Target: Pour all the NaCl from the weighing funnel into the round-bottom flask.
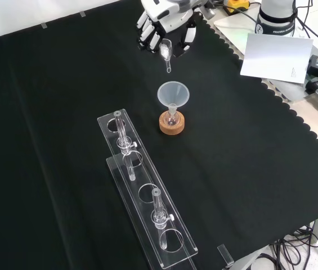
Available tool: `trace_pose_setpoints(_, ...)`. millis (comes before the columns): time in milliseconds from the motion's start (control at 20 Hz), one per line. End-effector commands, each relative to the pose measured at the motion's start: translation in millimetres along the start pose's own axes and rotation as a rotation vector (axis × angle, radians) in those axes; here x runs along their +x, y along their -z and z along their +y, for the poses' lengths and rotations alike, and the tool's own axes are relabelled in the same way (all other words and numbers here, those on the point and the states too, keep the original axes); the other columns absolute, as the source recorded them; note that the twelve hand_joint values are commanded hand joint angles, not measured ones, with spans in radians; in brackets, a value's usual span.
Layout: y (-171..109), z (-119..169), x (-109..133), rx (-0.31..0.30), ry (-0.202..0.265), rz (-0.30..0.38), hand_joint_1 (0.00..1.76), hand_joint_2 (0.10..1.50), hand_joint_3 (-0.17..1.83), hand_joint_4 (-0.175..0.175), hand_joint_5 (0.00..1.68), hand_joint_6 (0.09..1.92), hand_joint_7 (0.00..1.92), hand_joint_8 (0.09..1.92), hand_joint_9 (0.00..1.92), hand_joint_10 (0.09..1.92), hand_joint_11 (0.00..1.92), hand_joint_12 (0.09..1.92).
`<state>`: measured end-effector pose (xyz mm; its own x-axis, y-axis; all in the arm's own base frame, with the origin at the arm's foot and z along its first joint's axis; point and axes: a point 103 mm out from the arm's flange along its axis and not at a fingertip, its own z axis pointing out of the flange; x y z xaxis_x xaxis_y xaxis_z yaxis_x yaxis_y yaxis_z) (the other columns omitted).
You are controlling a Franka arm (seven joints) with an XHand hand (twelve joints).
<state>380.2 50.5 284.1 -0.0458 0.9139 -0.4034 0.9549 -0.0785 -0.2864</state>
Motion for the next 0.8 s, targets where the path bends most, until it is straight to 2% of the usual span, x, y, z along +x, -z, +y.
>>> trace_pose_setpoints(50,2.1,-0.4,8.4,0.010,0.006,-0.045,1.11,0.69,0.62,0.175,1.22,0.75,0.58,0.67,0.92,0.38,0.72,1.11)
trace_pose_setpoints(800,-0.2,6.2,25.8,0.041,0.015,-0.143,1.11,0.69,0.62,0.175,1.22,0.75,0.58,0.68,0.92,0.38,0.73,1.10)
